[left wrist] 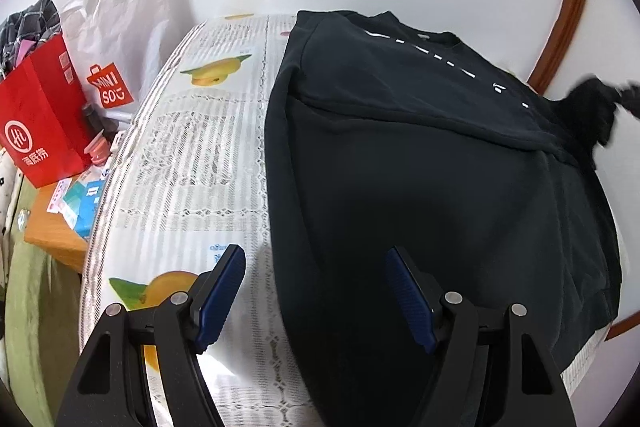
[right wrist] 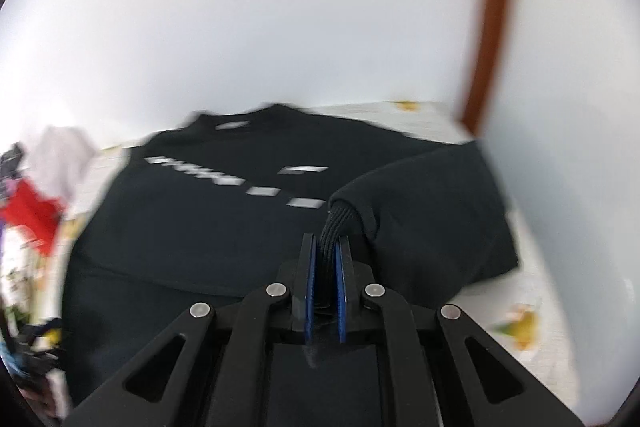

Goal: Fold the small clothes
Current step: 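Grasp the plain sleeve cuff with the right tool and fold it across the body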

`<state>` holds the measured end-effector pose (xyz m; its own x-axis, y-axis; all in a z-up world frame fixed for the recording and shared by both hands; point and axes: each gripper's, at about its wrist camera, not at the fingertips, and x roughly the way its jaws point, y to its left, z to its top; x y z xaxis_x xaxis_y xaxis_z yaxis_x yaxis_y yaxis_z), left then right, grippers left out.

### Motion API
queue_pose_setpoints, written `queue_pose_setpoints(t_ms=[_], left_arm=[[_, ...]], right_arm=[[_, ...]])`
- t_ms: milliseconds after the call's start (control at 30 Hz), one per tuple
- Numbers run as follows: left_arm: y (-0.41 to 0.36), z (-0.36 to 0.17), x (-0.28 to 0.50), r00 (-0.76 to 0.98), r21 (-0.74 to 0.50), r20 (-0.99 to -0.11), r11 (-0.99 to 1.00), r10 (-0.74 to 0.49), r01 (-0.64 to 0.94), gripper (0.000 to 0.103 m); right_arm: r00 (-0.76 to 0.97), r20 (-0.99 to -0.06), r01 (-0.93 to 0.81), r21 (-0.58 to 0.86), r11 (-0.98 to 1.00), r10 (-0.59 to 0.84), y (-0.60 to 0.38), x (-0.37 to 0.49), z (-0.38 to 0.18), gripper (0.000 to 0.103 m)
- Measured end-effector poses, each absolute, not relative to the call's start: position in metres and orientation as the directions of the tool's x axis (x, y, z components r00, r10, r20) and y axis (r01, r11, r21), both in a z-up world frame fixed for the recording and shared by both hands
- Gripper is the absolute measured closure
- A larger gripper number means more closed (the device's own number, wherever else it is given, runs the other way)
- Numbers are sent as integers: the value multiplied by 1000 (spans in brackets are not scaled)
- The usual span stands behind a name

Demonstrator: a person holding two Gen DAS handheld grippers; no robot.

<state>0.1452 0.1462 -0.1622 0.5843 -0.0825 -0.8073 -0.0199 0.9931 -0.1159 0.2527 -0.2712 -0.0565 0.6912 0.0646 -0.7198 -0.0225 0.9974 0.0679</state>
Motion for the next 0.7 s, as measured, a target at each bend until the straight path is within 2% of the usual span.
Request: queue_pose_setpoints(t_ms=[233,533,633,700], left_arm=[[169,-161,150,613,-173,-782,984,-114,-37,32],[177,-158,167,629,-206,-768,976,-120,-65,33],[169,-153,179,630,-208,-766,976,-125,-59,33],[161,-149,188,634,-207,-762,977,-129,-50,33]], right_arm=[[644,-716,-250,134,959,268,-120,289,-62,96],[582,-699,-362,233,902,414,-38,332,-89,95],[565,-703,-404,221,888,432,-33,335,-94,87],[584,-700,-405,186,895,410,-46,328,-92,65]])
